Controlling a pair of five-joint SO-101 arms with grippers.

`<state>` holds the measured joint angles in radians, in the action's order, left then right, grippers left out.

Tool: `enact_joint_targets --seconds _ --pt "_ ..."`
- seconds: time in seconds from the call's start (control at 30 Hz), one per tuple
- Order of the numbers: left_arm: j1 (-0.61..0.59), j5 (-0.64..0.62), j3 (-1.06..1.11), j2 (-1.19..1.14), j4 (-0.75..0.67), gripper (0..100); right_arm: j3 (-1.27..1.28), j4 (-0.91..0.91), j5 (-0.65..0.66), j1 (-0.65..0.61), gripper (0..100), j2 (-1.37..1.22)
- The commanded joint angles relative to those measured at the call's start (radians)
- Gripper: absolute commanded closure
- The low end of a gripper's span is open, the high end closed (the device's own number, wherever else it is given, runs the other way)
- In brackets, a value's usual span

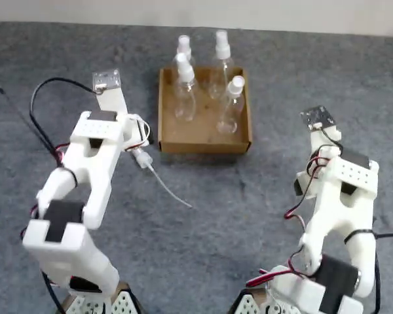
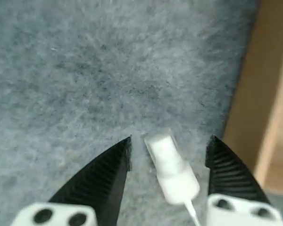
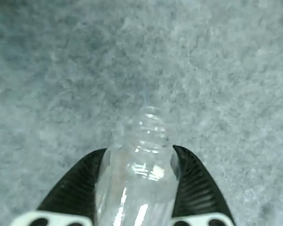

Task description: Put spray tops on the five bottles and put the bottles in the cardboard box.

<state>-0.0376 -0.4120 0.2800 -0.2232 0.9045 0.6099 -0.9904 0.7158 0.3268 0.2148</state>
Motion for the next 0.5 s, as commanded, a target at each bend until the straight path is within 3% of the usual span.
enact_joint_targets --seconds 0.0,0.13,0.27,0.47 --pt "-0.012 -0.012 -0.081 -0.047 0.020 80 -0.013 0.056 -0.044 0.015 99.5 -0.019" --pt "-0.005 -0.012 -0.087 -0.084 0.049 81 -0.013 0.077 -0.117 0.010 99.5 -0.056" --pt "-0.010 -0.006 -0.087 -0.084 0.078 91 -0.013 0.079 -0.196 0.008 99.0 -0.084" --pt "-0.022 0.106 -0.087 -0.084 0.098 92 -0.013 0.074 -0.222 0.016 98.0 -0.093"
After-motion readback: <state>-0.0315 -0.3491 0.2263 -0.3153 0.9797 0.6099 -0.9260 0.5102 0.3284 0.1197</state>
